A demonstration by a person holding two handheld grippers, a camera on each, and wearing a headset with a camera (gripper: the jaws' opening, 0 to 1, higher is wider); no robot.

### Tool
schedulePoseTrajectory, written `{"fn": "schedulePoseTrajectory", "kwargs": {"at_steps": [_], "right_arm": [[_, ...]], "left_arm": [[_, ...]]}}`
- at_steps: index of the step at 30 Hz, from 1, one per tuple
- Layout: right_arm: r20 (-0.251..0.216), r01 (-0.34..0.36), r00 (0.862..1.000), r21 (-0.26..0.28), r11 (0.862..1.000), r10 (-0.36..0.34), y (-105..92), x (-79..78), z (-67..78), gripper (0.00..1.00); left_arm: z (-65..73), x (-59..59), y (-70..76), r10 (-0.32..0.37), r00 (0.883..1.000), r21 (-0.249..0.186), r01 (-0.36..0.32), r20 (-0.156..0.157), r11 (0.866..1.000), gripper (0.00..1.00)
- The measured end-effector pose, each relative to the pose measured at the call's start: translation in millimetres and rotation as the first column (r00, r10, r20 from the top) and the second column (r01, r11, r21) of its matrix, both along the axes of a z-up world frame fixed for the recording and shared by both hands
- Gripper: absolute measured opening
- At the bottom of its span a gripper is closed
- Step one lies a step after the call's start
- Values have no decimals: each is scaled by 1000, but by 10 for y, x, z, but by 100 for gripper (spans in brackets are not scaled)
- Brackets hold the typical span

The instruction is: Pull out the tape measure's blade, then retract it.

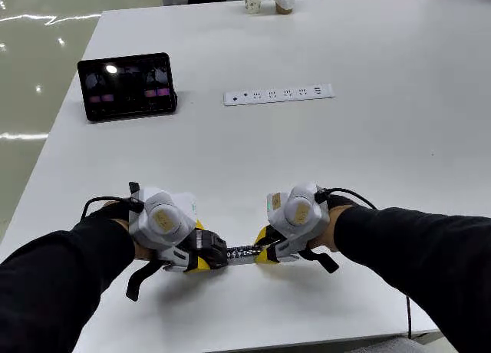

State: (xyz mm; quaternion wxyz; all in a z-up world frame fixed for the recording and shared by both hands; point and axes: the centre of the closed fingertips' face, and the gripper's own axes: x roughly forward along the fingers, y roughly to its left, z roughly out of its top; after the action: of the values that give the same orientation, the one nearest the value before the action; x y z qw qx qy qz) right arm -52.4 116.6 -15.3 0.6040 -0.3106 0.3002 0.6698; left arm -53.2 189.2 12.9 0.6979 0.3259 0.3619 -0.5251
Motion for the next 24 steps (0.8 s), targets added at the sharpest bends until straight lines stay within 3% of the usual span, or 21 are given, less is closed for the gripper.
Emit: {"fn": "schedulePoseTrajectory", "kwargs": {"at_steps": [24], "right_arm": [[4, 11, 1000, -1, 1000, -11, -93, -9, 2, 11]], "left_arm": [[-6, -5, -8, -4, 1000, 0, 4, 4, 1000, 32]]}}
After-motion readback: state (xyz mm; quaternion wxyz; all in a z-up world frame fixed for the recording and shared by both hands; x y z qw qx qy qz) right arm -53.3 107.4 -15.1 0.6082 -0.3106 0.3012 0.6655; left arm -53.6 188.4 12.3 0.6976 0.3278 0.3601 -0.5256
